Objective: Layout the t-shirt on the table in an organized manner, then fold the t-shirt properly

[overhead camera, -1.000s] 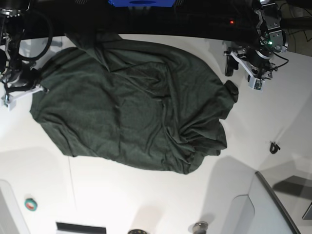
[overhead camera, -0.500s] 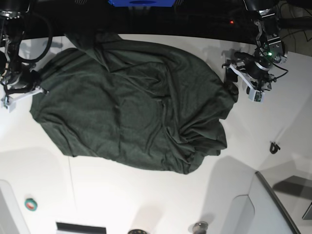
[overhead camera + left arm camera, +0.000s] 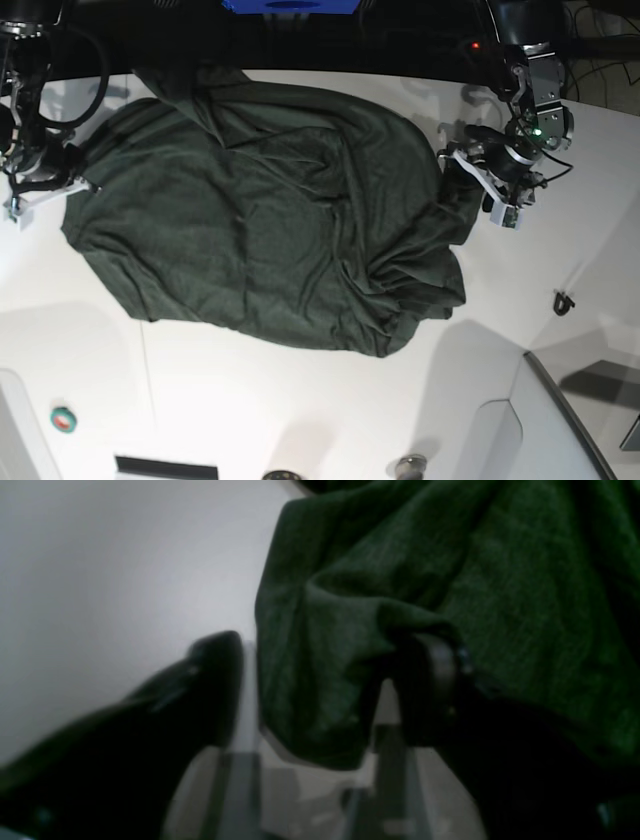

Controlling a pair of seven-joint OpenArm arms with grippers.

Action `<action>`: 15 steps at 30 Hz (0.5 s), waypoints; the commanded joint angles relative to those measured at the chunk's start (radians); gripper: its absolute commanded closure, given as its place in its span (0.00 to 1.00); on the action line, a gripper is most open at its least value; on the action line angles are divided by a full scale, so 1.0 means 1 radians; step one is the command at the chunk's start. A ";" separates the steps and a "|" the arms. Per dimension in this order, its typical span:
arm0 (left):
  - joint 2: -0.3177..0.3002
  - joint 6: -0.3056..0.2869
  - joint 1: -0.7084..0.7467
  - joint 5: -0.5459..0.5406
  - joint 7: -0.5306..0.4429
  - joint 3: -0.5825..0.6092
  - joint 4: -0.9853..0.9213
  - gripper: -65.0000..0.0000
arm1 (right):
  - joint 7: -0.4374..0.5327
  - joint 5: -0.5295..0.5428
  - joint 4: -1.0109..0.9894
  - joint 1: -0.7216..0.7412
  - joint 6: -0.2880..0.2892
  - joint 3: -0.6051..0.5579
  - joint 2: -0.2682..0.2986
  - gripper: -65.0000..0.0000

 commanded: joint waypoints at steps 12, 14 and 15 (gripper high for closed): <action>-0.136 -0.004 0.079 0.006 0.031 -0.002 0.098 1.00 | 0.013 0.005 0.032 0.004 0.003 0.011 0.012 0.98; -0.144 -0.004 0.119 0.005 0.031 -0.010 0.186 1.00 | 0.012 0.037 0.070 0.002 0.003 0.011 0.012 0.98; -0.144 -0.004 0.132 0.005 0.031 -0.010 0.220 1.00 | 0.012 0.063 0.088 -0.004 0.003 0.011 0.012 0.98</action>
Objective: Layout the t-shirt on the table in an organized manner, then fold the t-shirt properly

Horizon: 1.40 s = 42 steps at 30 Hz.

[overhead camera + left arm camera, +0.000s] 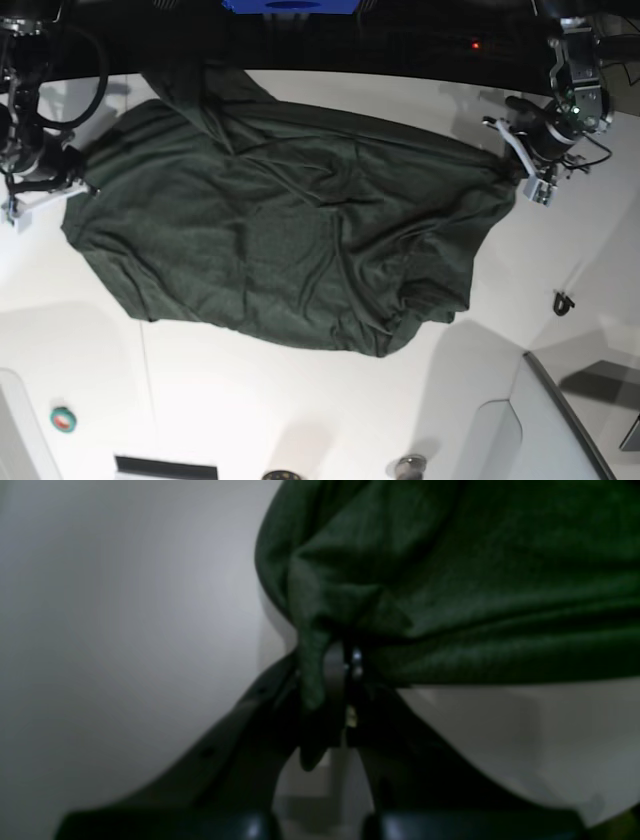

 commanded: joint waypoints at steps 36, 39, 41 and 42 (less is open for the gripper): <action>-0.024 -0.096 0.089 0.189 0.236 0.085 0.348 1.00 | -0.153 -0.018 -0.269 0.304 0.000 -0.113 0.087 0.98; -0.012 -0.094 0.123 0.189 0.233 0.091 0.340 1.00 | -0.104 -0.046 -0.275 0.258 0.000 -0.112 0.069 0.98; -0.010 -0.094 0.149 0.187 0.233 0.086 0.337 1.00 | -0.081 -0.049 -0.269 0.215 0.000 -0.112 0.064 0.98; -0.010 -0.094 0.165 0.187 0.230 0.085 0.326 1.00 | -0.071 -0.049 -0.267 0.195 0.000 -0.110 0.064 0.98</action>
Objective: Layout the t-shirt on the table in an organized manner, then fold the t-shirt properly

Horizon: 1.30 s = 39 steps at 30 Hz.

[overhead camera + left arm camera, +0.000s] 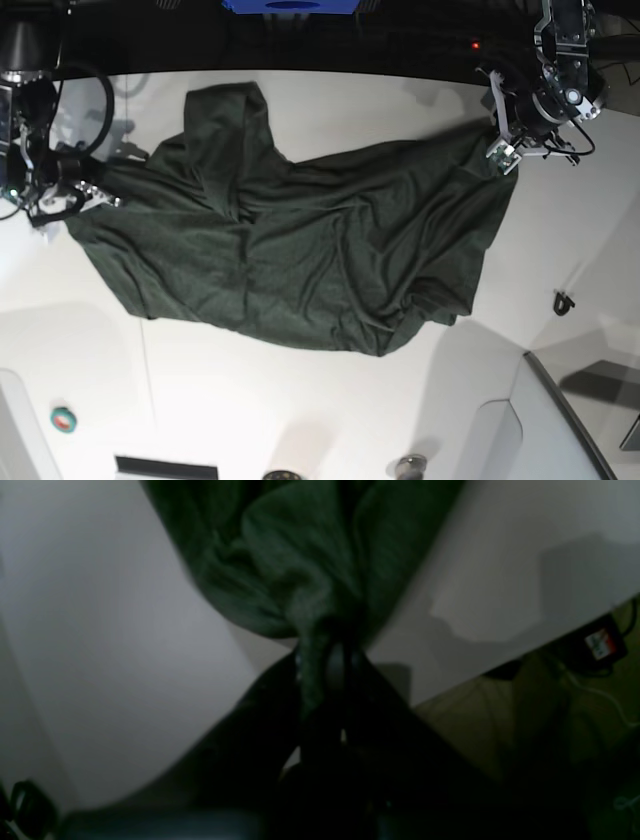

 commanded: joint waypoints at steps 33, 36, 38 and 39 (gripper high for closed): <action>-0.022 0.009 0.064 0.000 -0.008 -0.046 0.008 1.00 | 0.120 -0.001 0.430 -0.193 0.002 -0.445 0.014 0.42; -0.022 0.009 0.068 0.000 -0.008 -0.046 0.008 1.00 | 0.123 -0.001 0.370 -0.155 0.000 -0.491 0.013 0.42; -0.022 0.009 0.070 0.000 -0.008 -0.046 0.008 1.00 | 0.123 -0.001 0.347 -0.140 0.000 -0.502 0.013 0.42; -0.022 0.009 0.070 0.000 -0.008 -0.046 0.008 1.00 | 0.123 -0.001 0.336 -0.134 0.000 -0.510 0.013 0.42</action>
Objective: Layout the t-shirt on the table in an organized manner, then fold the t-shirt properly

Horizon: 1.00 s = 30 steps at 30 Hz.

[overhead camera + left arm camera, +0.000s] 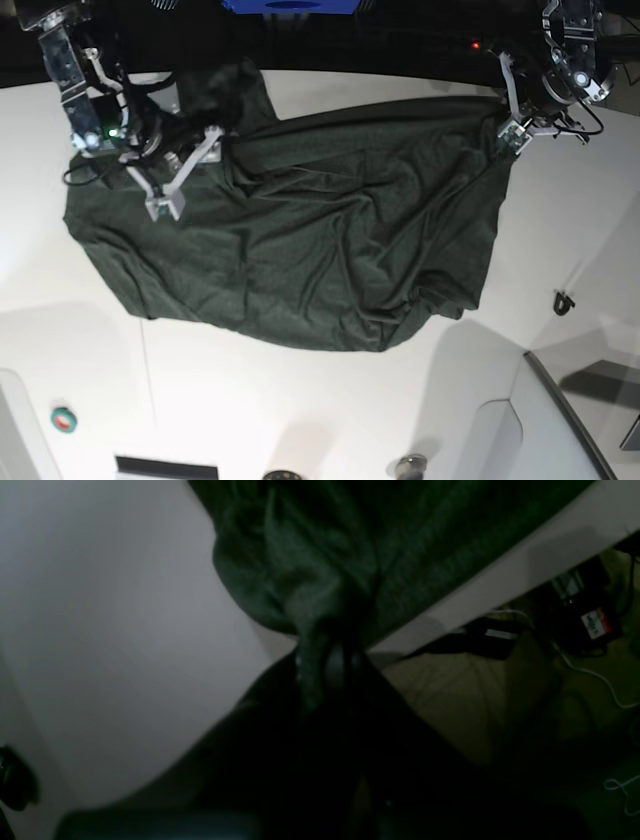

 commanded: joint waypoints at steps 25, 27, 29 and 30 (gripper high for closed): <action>-0.008 0.009 -0.001 0.000 -0.007 -0.006 0.015 1.00 | -0.085 0.010 0.215 0.071 0.000 -0.031 0.004 0.98; -0.008 0.009 -0.004 0.000 -0.007 -0.006 0.015 1.00 | -0.130 0.013 0.219 0.143 0.000 -0.034 0.002 0.98; -0.008 0.009 -0.004 0.000 -0.007 -0.006 0.015 1.00 | -0.197 0.013 0.215 0.192 0.000 -0.035 -0.008 0.97; -0.008 0.009 -0.004 0.000 -0.007 -0.006 0.015 1.00 | -0.226 0.013 0.215 0.198 0.000 -0.031 -0.028 0.96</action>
